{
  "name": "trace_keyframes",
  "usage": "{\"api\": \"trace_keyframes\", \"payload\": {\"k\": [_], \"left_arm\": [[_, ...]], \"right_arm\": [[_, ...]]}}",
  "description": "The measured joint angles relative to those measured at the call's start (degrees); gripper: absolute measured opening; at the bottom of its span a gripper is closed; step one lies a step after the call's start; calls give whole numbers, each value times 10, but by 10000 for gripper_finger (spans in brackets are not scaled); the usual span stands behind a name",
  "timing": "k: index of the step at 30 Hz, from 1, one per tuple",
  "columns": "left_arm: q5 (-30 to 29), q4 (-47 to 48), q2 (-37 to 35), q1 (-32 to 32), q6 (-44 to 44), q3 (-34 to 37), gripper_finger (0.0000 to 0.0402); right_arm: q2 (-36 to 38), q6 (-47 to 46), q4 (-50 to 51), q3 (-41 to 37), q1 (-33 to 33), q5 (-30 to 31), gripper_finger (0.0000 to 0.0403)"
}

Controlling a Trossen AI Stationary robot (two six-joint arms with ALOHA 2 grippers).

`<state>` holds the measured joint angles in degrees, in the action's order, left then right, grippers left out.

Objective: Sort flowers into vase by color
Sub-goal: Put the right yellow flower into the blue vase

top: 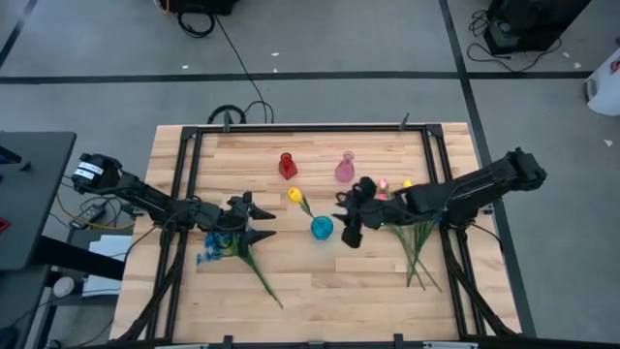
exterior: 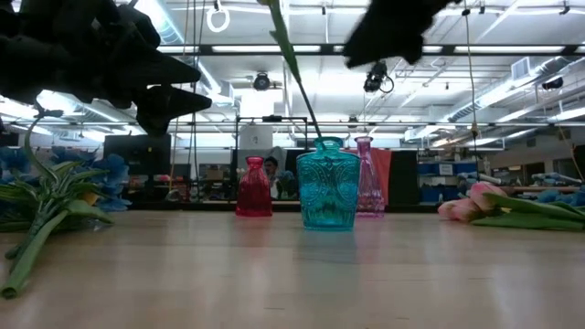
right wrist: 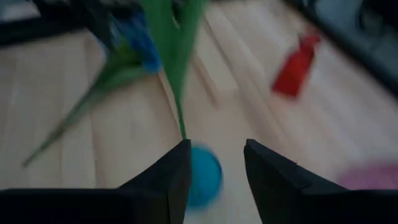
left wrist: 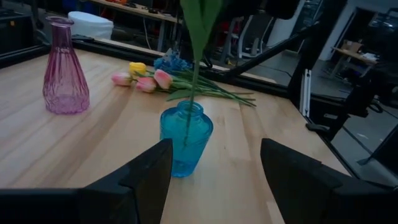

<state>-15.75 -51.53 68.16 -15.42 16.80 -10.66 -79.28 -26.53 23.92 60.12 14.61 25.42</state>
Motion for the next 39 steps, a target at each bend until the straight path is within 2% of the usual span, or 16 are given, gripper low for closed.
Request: {"api": "trace_keyframes", "payload": {"k": [4,9,12,15,20,27,32,35,39], "left_arm": [[0,0,0,0,2,0,250],[5,0,0,0,2,0,250],[5,-1,0,0,2,0,250],[5,-4,0,0,1,0,250],[5,-15,0,0,-16,0,250],[7,-18,0,0,-16,0,250],[8,-19,0,0,-20,0,250],[8,-18,0,0,-19,0,250],[9,-18,0,0,-16,0,250]], "right_arm": [[18,-144,162,0,2,-75,165],[0,-344,373,-11,5,-190,160],[-15,-417,460,-37,1,-249,155],[-15,-441,454,-79,-6,-297,150],[-16,-445,383,-154,-24,-339,149],[-16,-462,367,-202,-36,-326,149],[-16,-458,312,-228,-40,-330,148],[-16,-459,300,-246,-42,-327,130],[-14,-459,282,-255,-44,-323,76]]}}
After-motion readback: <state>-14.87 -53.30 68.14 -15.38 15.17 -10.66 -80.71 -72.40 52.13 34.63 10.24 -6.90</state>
